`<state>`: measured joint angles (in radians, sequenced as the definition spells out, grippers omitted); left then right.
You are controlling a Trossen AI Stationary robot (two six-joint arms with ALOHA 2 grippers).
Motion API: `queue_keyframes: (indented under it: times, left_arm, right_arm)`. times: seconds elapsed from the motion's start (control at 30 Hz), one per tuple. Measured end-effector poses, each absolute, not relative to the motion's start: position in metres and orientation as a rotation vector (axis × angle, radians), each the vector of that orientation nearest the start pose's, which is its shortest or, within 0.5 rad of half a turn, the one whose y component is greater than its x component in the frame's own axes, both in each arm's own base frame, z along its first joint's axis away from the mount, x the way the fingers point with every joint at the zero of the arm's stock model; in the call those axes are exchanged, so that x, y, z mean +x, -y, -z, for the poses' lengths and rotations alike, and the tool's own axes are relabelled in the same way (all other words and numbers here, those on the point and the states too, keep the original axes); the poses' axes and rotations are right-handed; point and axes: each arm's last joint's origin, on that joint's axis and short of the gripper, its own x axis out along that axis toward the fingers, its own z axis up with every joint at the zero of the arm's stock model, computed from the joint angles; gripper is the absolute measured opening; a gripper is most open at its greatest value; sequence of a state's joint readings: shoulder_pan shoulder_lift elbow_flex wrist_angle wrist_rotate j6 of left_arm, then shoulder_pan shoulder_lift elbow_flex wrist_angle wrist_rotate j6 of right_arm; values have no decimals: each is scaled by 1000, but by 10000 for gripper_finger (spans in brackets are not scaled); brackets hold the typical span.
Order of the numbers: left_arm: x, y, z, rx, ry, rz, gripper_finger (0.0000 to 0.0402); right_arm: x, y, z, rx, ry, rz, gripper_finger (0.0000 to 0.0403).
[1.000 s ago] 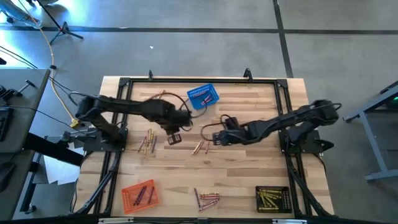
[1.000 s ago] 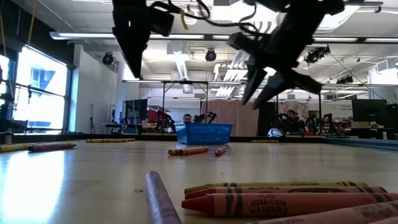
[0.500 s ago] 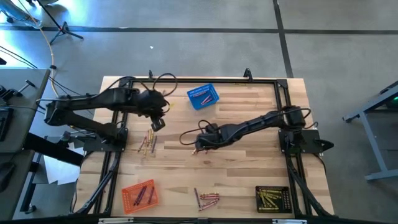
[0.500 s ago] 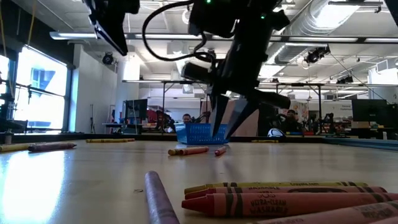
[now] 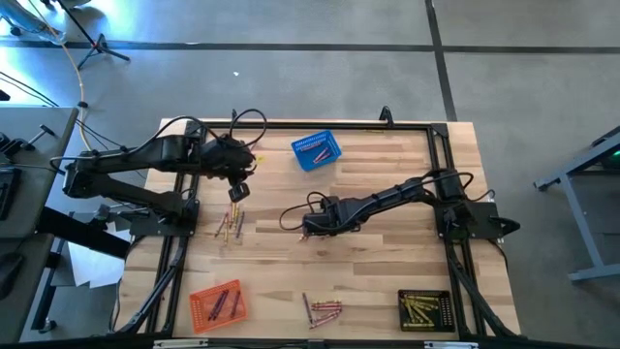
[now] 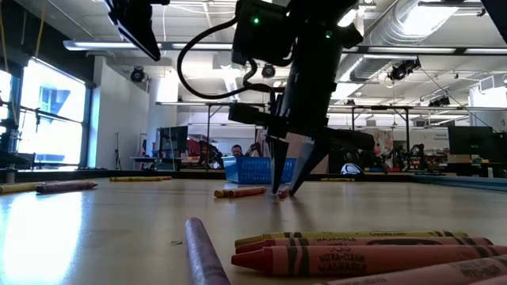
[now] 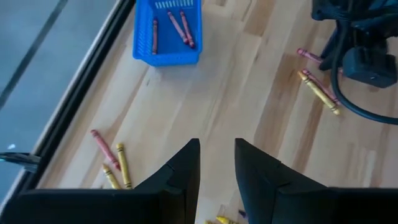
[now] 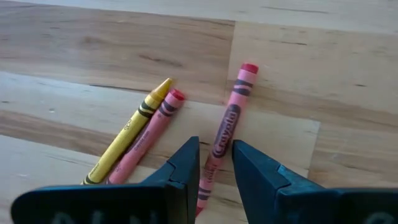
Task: Sort crayons
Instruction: Put the red crayon into the blue bin
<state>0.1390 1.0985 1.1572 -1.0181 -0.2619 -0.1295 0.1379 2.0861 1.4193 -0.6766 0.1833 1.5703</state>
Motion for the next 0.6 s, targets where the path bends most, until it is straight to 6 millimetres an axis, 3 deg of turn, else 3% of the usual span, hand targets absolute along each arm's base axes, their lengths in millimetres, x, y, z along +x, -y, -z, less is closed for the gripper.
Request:
queue_keyframes:
  times: [0.2, 0.4, 0.6]
  left_arm:
    - [193, -35, -335, -25, -942, -438, 87]
    - [193, -39, -335, 1, -940, -437, 87]
    - [195, -49, -339, -8, -887, -473, 87]
  right_arm:
    - [395, -49, -133, 1085, -996, 1050, 71]
    - [393, -49, -132, 1076, -1010, 1064, 13]
    - [393, -43, -139, 1062, -1031, 1019, 18]
